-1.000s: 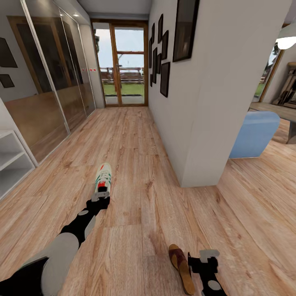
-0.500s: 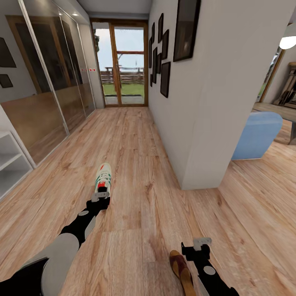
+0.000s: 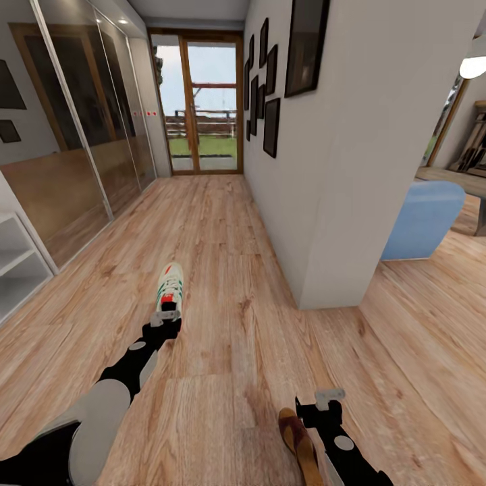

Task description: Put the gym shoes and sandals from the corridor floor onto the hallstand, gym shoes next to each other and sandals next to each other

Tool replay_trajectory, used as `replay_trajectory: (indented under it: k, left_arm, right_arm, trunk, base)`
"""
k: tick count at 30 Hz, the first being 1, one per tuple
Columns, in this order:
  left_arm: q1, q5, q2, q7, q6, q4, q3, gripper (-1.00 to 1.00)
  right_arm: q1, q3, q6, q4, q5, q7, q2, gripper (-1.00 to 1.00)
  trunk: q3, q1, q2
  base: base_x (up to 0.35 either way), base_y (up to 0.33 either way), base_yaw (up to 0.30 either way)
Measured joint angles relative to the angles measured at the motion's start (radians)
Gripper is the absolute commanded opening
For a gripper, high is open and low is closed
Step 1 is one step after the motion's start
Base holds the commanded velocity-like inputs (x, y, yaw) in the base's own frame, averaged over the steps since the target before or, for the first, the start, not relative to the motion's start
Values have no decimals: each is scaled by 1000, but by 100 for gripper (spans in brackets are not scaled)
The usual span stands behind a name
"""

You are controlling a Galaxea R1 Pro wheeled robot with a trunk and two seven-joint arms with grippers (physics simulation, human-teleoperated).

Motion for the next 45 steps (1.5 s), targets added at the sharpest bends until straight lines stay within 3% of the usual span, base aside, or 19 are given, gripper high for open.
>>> replay_trajectory:
  k: [6, 26, 32, 45]
  left_arm:
    - [-4, 1, 0, 0, 9, -37, 1, -100]
    - [-5, 2, -7, -6, 12, -47, 0, -100]
    - [-12, 4, -23, -64, 43, -118, 2, -100]
    - [0, 7, -26, -77, 83, -274, 6, -100]
  right_arm:
    - [0, 0, 0, 0, 0, -1, 0, 100]
    - [0, 0, 1, 0, 0, -1, 0, 100]
    - [0, 0, 2, 0, 0, -1, 0, 100]
    - [0, 0, 0, 2, 0, -1, 0, 100]
  trunk:
    - [-25, 22, -41]
    - [-134, 31, -46]
    - [-167, 34, -47]
    - [-238, 40, -50]
  base:
    - [0, 0, 0]
    - [0, 0, 0]
    - [0, 0, 0]
    - [0, 0, 0]
